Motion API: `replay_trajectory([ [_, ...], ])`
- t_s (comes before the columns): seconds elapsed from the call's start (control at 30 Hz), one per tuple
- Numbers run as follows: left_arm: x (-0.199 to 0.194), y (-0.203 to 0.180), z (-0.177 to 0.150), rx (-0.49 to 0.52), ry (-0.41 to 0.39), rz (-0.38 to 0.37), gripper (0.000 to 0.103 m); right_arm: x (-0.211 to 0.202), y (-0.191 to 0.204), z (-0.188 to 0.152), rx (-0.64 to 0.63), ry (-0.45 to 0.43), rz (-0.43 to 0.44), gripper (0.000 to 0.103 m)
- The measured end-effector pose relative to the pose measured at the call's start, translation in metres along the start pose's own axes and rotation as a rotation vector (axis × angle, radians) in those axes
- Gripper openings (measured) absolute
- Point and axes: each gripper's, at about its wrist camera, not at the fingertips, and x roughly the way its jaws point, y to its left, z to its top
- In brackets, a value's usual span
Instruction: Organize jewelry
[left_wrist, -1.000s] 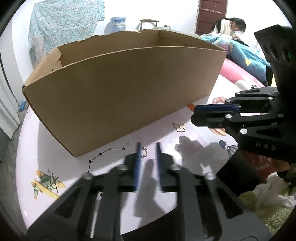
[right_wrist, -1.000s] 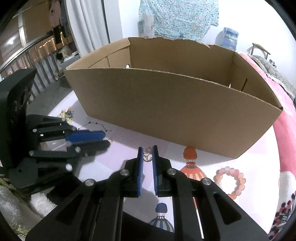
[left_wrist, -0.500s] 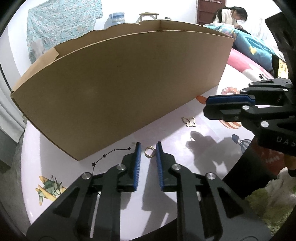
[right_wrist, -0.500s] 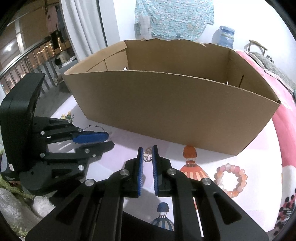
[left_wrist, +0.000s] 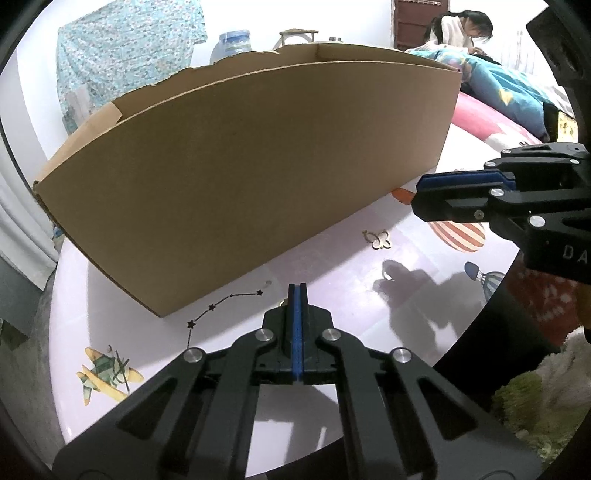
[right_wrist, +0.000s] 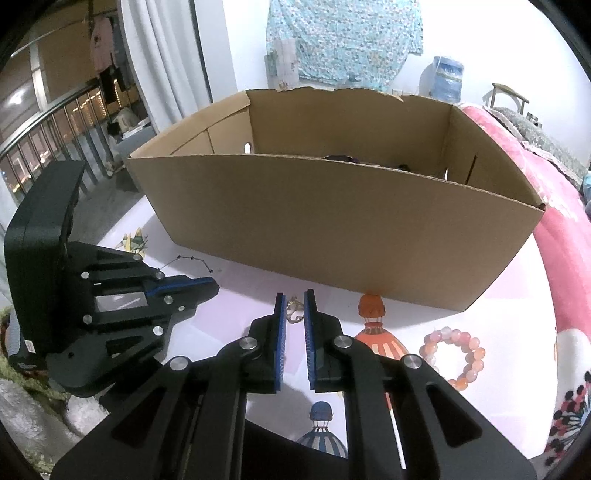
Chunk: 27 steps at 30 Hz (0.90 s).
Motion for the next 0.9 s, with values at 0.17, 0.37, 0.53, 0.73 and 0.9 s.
replay_trajectory([
  [0.17, -0.013, 0.007, 0.001, -0.028, -0.029, -0.022, 0.008, -0.001, 0.001, -0.001, 0.003, 0.002, 0.004, 0.010],
  [0.37, -0.011, 0.013, -0.001, -0.042, 0.015, -0.030, 0.017, 0.000, 0.003, -0.001, 0.006, 0.002, 0.018, 0.010],
  [0.53, -0.001, 0.011, -0.001, -0.027, 0.061, -0.036, 0.017, 0.003, 0.001, -0.002, 0.013, 0.004, 0.025, 0.010],
  [0.73, 0.000, 0.009, 0.001, -0.008, 0.079, -0.031, 0.013, 0.004, -0.002, -0.001, 0.021, 0.002, 0.028, 0.010],
  [0.9, 0.001, 0.004, 0.004, 0.012, 0.076, -0.018, 0.008, 0.004, -0.003, -0.001, 0.026, -0.001, 0.029, 0.010],
])
